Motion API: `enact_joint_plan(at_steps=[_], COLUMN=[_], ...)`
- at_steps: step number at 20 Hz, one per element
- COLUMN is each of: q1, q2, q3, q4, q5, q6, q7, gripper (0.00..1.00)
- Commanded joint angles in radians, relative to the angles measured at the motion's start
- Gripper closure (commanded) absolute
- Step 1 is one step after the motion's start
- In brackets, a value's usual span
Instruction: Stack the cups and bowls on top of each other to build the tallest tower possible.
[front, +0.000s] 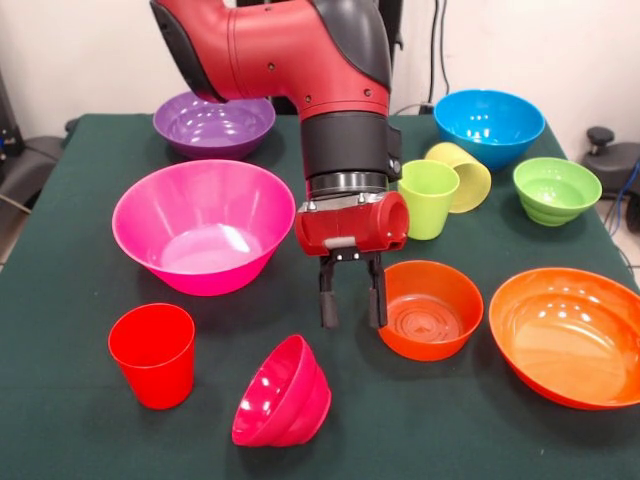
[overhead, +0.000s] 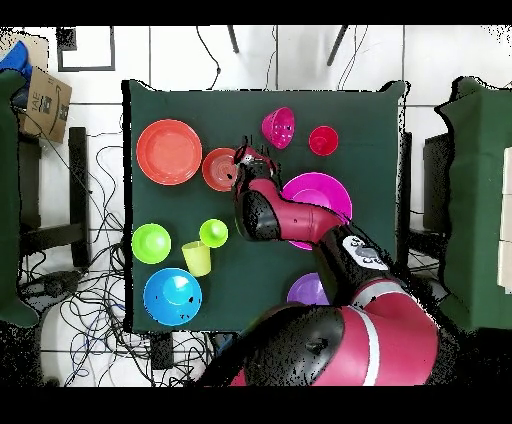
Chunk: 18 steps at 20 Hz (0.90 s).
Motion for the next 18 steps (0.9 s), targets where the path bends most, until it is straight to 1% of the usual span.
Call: enact_joint_plan(at_steps=[1,8,10,12,15,18], q1=[-0.021,-0.062,-0.061,-0.061,-0.033,-0.028], q2=[0.035,0.004,-0.022,-0.063,-0.125,-0.135], q3=[0.104,0.129,0.118,0.104,0.044,0.021], q4=[0.006,0.027,0.042,0.066,0.084,0.075], q5=[-0.081,-0.107,-0.099,-0.084,-0.056,-0.058], q6=[0.020,0.070,0.091,0.139,0.219,0.258], q7=[0.135,0.115,0.107,0.093,0.050,0.024], gripper=[0.00,0.00,0.00,0.00,0.00,0.00])
